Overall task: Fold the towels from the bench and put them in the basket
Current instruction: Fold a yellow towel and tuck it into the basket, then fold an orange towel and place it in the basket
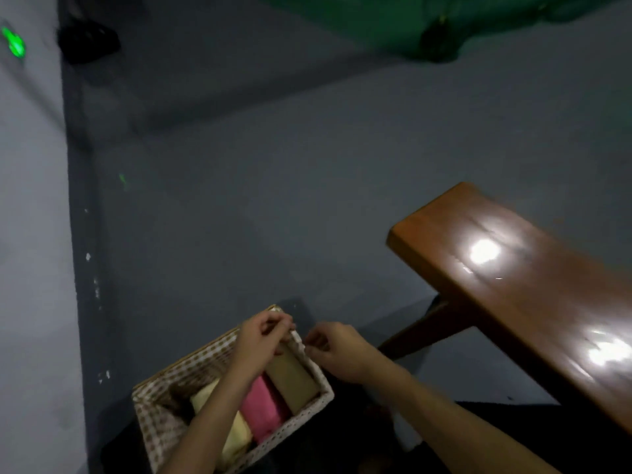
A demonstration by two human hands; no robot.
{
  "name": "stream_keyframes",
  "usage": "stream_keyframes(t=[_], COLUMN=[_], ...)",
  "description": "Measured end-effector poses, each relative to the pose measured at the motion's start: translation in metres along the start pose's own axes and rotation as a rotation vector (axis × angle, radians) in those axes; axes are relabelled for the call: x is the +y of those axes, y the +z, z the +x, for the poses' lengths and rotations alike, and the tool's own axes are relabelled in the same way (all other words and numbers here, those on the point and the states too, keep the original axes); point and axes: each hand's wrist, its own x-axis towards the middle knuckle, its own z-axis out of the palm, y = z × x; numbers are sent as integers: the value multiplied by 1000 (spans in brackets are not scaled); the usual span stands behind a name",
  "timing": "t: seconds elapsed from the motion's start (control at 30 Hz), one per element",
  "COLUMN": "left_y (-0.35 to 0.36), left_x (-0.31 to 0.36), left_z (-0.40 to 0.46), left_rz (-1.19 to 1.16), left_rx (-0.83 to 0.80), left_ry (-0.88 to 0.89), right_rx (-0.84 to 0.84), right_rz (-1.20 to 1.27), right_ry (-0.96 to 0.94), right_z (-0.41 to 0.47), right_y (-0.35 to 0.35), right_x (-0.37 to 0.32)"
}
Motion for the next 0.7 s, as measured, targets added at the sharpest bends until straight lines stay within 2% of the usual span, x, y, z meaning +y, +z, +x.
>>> stream_keyframes(t=[0.13,0.3,0.5,0.7], left_y=[42,114,255,391], left_x=[96,195,258,253], left_z=[-35,-91,-177,-271], left_rz=[-127,-229,-221,-54], left_rx=[-73,-259,-568,-911], left_ry=[120,243,320,322], right_rx=[174,423,696,909], right_rz=[-226,-463,-485,-266], right_ry=[-33,-16,228,549], right_z=[-73,-181,-344,-509], right_y=[-82,-160,-212,-195], right_x=[-4,15,86,177])
